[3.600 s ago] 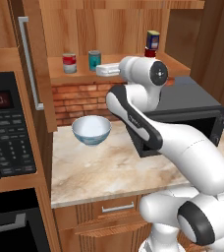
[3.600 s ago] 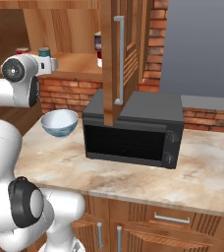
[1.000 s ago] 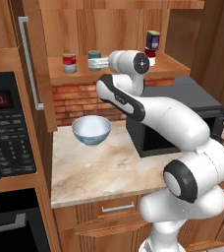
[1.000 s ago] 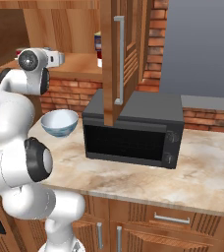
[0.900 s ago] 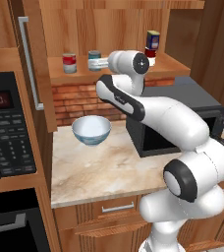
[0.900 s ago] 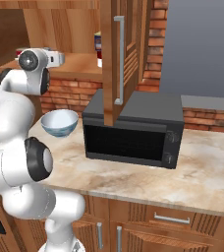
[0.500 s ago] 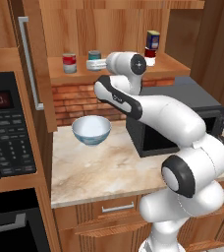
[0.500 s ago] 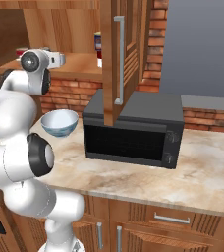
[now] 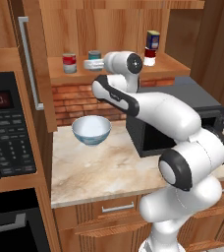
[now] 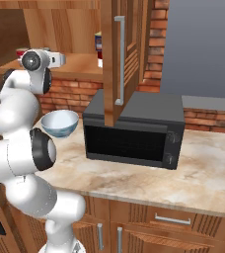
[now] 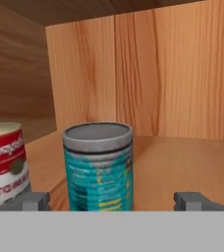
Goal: Stack two cans on top of the other two cans in the cabinet.
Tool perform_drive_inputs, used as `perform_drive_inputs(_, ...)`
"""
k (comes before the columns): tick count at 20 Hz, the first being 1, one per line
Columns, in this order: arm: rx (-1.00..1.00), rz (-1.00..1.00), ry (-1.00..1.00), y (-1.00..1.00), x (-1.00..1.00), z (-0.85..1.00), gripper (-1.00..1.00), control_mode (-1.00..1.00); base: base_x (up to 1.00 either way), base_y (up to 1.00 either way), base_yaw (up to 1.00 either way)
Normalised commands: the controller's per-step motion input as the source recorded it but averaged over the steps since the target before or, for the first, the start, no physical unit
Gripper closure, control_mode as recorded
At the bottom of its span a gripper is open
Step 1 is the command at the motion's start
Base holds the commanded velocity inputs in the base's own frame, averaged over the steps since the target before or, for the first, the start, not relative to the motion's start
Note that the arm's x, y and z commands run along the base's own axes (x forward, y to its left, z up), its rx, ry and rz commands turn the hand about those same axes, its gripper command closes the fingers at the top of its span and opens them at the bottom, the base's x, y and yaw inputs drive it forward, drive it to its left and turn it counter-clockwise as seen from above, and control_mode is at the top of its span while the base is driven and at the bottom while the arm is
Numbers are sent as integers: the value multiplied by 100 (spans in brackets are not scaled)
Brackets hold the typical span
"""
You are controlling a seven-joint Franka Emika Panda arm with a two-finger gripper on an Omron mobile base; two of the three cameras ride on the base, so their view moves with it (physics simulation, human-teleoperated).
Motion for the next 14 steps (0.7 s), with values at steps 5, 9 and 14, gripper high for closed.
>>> perform_drive_inputs(5,0,0,1,14,19,0,-100,-100,0,0,0)
perform_drive_inputs(9,0,0,1,16,14,0,-100,-100,0,0,0)
perform_drive_inputs(14,0,0,3,11,14,0,-100,-100,0,0,0)
